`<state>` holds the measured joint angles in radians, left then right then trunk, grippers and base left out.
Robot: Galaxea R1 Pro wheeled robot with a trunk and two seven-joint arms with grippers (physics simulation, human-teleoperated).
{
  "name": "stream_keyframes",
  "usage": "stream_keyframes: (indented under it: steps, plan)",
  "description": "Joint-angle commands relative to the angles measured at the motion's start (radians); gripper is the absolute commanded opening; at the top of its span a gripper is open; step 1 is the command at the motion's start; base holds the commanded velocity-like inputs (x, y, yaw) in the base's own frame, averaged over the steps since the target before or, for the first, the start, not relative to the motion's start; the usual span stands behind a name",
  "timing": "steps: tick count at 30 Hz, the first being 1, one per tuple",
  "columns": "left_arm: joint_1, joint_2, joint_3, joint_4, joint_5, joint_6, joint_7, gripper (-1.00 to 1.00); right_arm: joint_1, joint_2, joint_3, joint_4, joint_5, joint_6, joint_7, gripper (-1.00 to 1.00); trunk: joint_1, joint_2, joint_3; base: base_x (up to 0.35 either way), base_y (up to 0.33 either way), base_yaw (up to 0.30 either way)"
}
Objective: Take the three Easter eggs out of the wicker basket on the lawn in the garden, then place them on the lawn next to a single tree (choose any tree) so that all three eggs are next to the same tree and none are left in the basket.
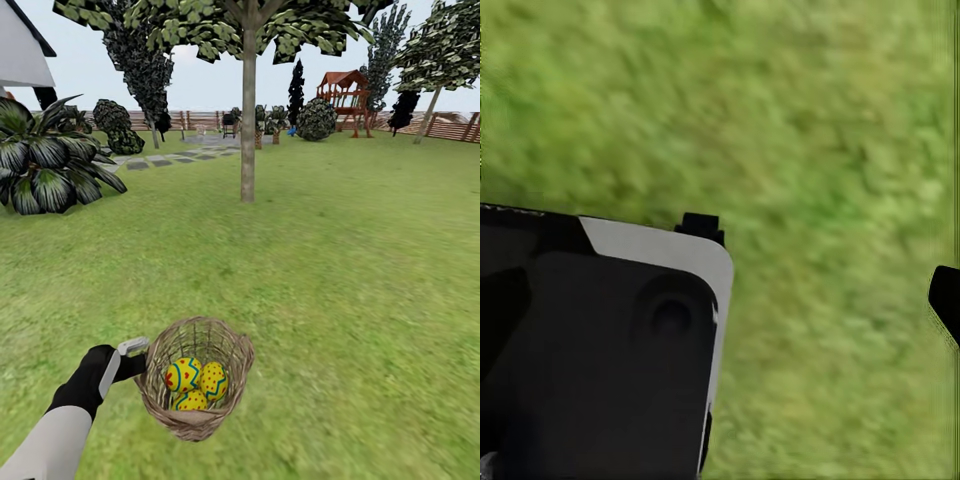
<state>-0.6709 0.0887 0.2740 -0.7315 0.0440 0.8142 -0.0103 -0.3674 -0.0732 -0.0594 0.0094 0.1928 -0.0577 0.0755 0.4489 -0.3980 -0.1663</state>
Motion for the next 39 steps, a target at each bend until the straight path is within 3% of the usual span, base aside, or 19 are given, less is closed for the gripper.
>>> stream_keyframes:
  steps: [1, 39]
  plan:
    - [-0.001, -0.001, 0.002, -0.002, 0.01, 0.005, 0.0, -1.0, -0.001, 0.002, -0.007, 0.001, 0.008, -0.004, 0.004, 1.0, 0.001, -0.002, -0.002, 0.328, 0.0, 0.0]
    - [-0.001, -0.004, 0.001, -0.005, 0.008, 0.003, 0.003, -1.0, -0.001, 0.0, -0.007, 0.001, 0.007, -0.004, 0.004, 1.0, 0.001, -0.002, -0.002, 0.329, 0.0, 0.0]
